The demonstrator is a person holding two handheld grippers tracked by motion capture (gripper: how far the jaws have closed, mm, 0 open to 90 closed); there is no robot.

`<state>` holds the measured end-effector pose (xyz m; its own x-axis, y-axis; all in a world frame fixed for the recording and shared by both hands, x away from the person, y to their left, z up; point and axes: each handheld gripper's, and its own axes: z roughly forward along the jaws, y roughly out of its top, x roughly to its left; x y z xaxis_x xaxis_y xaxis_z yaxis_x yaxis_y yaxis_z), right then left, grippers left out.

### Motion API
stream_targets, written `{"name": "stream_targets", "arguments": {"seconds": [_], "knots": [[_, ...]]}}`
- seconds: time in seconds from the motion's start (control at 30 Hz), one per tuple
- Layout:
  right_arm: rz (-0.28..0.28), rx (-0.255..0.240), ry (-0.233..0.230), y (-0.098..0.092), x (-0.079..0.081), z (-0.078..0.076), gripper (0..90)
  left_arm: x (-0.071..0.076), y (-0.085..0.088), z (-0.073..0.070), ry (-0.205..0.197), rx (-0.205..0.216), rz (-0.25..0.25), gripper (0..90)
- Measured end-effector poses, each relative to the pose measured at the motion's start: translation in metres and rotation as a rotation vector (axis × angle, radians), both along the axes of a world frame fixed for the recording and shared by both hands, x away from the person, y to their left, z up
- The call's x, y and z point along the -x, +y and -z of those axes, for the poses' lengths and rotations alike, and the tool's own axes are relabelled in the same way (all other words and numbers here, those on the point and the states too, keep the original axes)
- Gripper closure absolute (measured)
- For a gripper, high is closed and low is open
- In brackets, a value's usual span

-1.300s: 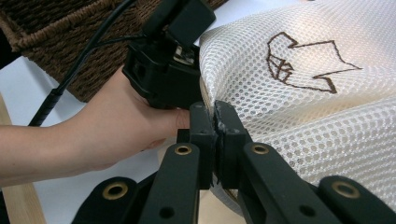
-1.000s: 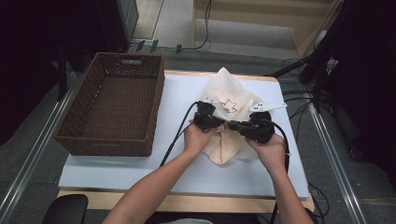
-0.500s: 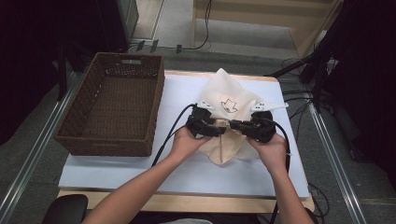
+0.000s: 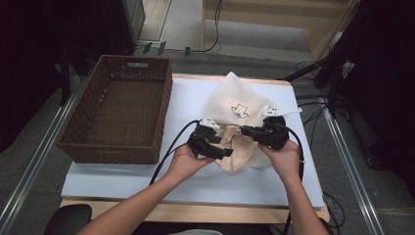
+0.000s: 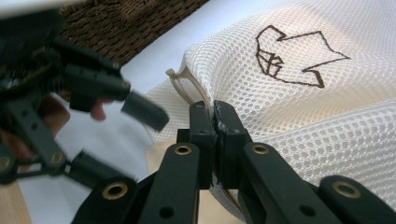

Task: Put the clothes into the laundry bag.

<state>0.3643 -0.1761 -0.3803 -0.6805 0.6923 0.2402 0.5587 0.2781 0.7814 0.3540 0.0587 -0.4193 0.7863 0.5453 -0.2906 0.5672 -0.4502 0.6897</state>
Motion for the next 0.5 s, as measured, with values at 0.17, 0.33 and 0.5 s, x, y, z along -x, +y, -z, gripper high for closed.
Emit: {"name": "stream_targets", "arguments": {"seconds": [0.17, 0.33, 0.5], "knots": [[0.006, -0.002, 0.003, -0.001, 0.0, 0.001, 88.6, 0.012, -0.01, 0.013, 0.012, -0.023, 0.042, 32.0], [0.01, -0.005, 0.006, -0.001, 0.0, 0.001, 88.6, 0.018, -0.021, 0.026, 0.029, -0.043, 0.062, 27.6], [0.01, -0.004, 0.004, -0.002, -0.001, 0.001, 88.5, 0.017, -0.028, 0.033, 0.022, -0.027, 0.056, 24.0]]}}
